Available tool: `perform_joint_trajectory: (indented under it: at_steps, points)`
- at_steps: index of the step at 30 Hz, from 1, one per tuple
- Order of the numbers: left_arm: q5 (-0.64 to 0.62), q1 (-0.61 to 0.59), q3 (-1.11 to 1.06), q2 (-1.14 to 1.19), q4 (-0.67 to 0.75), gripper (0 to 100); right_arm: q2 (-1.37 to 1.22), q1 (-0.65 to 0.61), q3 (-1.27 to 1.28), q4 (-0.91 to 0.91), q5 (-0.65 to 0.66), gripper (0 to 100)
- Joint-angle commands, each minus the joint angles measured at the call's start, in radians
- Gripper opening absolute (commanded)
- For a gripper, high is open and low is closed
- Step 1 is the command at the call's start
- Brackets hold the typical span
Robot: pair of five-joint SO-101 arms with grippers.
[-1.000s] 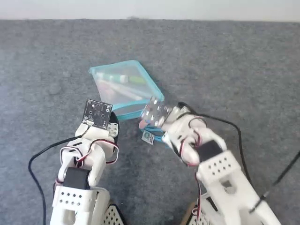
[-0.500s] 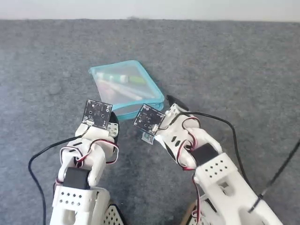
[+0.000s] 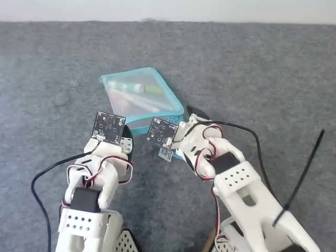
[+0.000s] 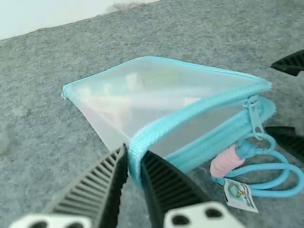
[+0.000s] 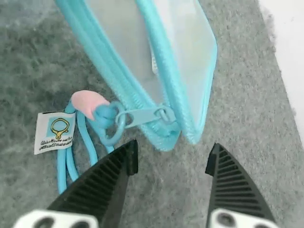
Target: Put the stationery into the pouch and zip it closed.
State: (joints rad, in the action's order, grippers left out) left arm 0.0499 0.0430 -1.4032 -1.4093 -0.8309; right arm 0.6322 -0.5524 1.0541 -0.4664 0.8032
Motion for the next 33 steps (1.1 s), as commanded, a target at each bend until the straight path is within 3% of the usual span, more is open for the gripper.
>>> perform_joint_trajectory:
  at_steps: [1, 12, 15, 19, 25, 29, 33]
  points:
    - [0.005, 0.009, 0.059, -0.021, 0.002, 1, -0.061, -0.015, -0.124, 0.021, 0.012, 23.8]
    - [0.005, 0.009, 0.058, -0.021, 0.002, 1, -0.289, -0.013, -0.321, 0.021, 0.012, 23.6]
    - [0.005, 0.009, 0.058, -0.021, 0.002, 1, -0.297, -0.016, -0.322, 0.021, 0.006, 17.6]
    - [0.005, 0.009, 0.058, -0.021, 0.002, 1, -0.297, -0.016, -0.322, 0.019, 0.006, 1.7]
    - [0.003, 0.009, 0.058, -0.021, 0.031, 1, -0.295, -0.007, -0.322, 0.008, -0.087, 0.8]
    - [0.003, 0.009, 0.068, -0.021, 0.031, 2, -0.24, -0.007, -0.331, -0.093, -0.1, 0.8]
    - [0.005, 0.009, 0.097, -0.028, 0.008, 11, -0.159, -0.007, -0.374, -0.255, -0.196, 0.8]
